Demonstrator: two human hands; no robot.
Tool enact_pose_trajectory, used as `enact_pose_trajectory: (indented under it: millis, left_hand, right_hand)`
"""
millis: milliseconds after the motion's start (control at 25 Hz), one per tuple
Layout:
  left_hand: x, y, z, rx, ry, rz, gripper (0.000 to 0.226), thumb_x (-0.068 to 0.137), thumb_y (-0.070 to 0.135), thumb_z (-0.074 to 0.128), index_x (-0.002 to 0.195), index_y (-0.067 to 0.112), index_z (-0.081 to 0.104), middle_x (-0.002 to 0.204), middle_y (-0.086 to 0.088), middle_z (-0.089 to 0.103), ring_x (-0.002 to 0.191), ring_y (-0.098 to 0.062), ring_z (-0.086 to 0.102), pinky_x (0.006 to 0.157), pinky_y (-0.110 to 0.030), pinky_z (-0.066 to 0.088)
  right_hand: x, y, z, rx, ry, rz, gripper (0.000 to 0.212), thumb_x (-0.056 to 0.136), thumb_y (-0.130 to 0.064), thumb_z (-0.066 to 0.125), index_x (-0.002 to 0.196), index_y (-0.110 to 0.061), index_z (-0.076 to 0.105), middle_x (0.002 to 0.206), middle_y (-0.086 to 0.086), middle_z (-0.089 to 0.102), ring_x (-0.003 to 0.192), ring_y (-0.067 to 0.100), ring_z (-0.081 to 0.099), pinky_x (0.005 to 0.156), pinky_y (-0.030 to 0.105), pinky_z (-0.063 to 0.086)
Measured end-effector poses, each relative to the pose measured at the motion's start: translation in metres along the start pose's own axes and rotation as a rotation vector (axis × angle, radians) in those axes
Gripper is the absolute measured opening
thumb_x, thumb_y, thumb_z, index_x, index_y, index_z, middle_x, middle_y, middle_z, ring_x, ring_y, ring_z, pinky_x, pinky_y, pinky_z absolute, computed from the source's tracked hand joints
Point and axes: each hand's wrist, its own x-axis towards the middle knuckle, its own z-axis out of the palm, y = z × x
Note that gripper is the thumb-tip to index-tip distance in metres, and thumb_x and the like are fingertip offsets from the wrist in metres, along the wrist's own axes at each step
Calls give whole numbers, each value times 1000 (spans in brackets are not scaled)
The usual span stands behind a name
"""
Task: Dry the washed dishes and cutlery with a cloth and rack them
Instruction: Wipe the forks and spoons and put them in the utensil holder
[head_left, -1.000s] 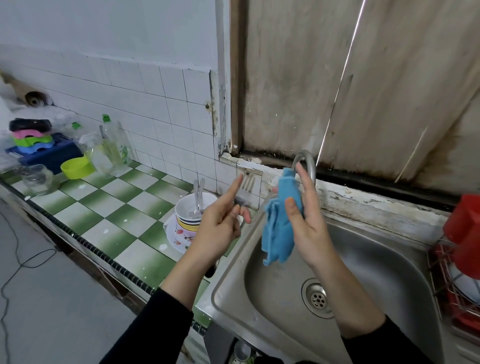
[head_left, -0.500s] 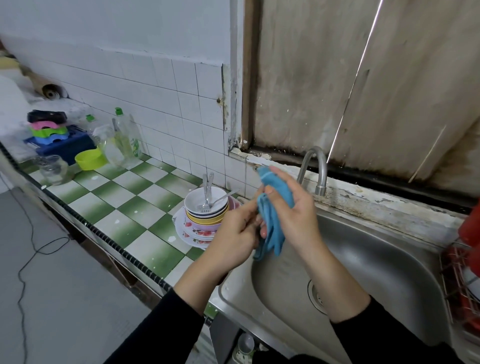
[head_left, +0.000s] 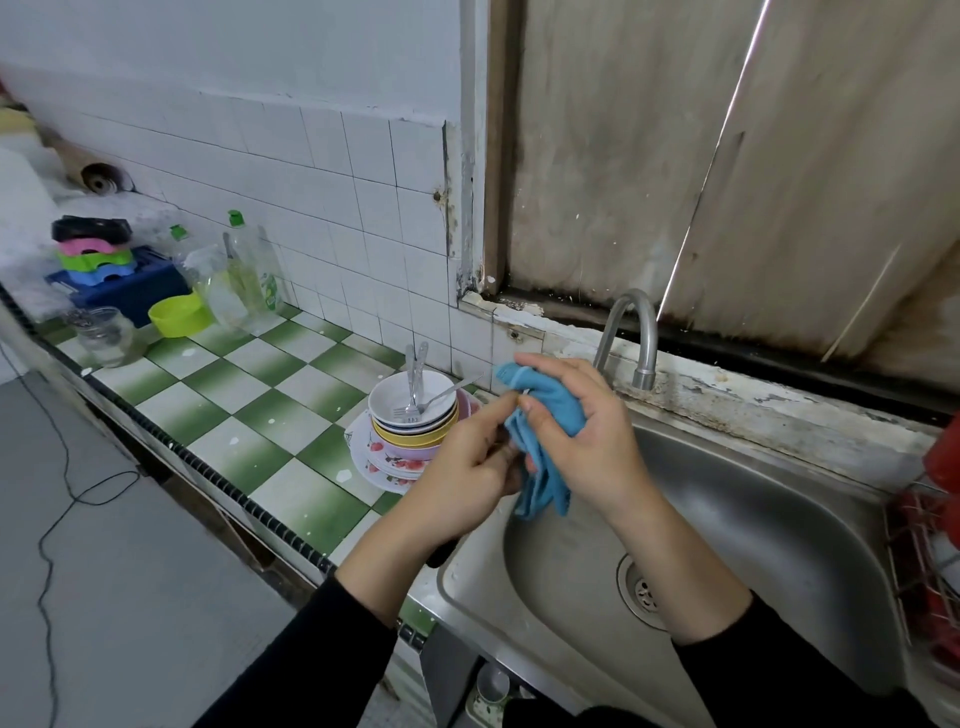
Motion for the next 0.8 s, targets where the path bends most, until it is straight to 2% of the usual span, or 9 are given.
enact_pose_trajectory:
  millis: [80, 160, 280, 360, 480, 560, 640, 720, 800]
  left_hand:
    - [0, -3, 1, 113, -42, 0, 56, 97, -12, 34, 130, 33, 42, 82, 2, 56, 57, -8, 49, 50, -11, 38]
    - [-3, -11, -5, 346, -20, 66, 62, 97, -5, 41, 133, 45, 34, 92, 11, 61, 67, -4, 56, 59, -13, 44]
    - [-13, -24, -16, 591, 107, 171, 58, 91, -11, 46, 130, 31, 55, 75, 24, 58, 60, 10, 50, 62, -6, 36]
    - [-16, -26, -12, 578, 212, 187, 57, 83, -17, 45, 123, 18, 65, 64, 22, 55, 55, 7, 47, 56, -4, 32]
    - [-13, -23, -4, 503, 296, 153, 55, 80, -17, 44, 118, 13, 68, 61, 22, 56, 50, 4, 43, 52, -7, 31]
    - [-11, -23, -4, 435, 311, 86, 55, 81, -19, 43, 116, 15, 70, 56, 20, 55, 44, -1, 37, 47, -10, 27]
    - [-12, -21, -5, 403, 315, 56, 55, 82, -19, 43, 113, 17, 70, 51, 18, 53, 41, -3, 32, 45, -12, 25]
    - [-11, -19, -2, 398, 318, 57, 50, 84, -17, 45, 112, 15, 71, 49, 21, 54, 41, -3, 33, 45, -12, 26]
    - [-10, -19, -1, 369, 342, 41, 45, 85, -14, 47, 112, 13, 71, 51, 23, 56, 45, -3, 36, 48, -12, 29]
  right_hand:
    - [6, 0, -5, 125, 111, 80, 42, 92, 3, 57, 112, -34, 63, 111, -9, 64, 97, 4, 65, 82, 23, 55]
    - [13, 0, -11, 215, 253, 164, 39, 93, 5, 55, 110, -29, 64, 110, -8, 66, 90, 2, 67, 75, 18, 54]
    - [15, 8, -22, 318, 396, 258, 35, 92, 1, 58, 112, -27, 65, 111, -5, 67, 90, 7, 67, 74, 18, 55]
    - [8, 10, -17, 259, 320, 225, 37, 90, -4, 64, 117, -30, 62, 117, -1, 62, 98, 10, 66, 82, 24, 55]
    - [-3, 18, -3, -109, 253, 13, 45, 80, -20, 71, 122, -33, 58, 123, 8, 53, 113, 6, 53, 102, 23, 43]
    - [5, 22, -5, -66, 313, 20, 40, 80, -28, 70, 116, -41, 61, 120, 5, 57, 112, 10, 56, 102, 34, 46]
    - [11, 20, -4, 144, 413, 147, 31, 86, -23, 70, 111, -40, 62, 116, 1, 63, 107, 15, 63, 96, 46, 52]
    - [8, 17, 4, 245, 460, 197, 33, 89, -17, 68, 118, -32, 60, 119, -5, 61, 107, 14, 63, 93, 47, 53]
    - [-3, 17, 17, 153, 428, 111, 45, 86, -21, 69, 127, -32, 53, 127, -8, 55, 115, 18, 59, 96, 48, 51]
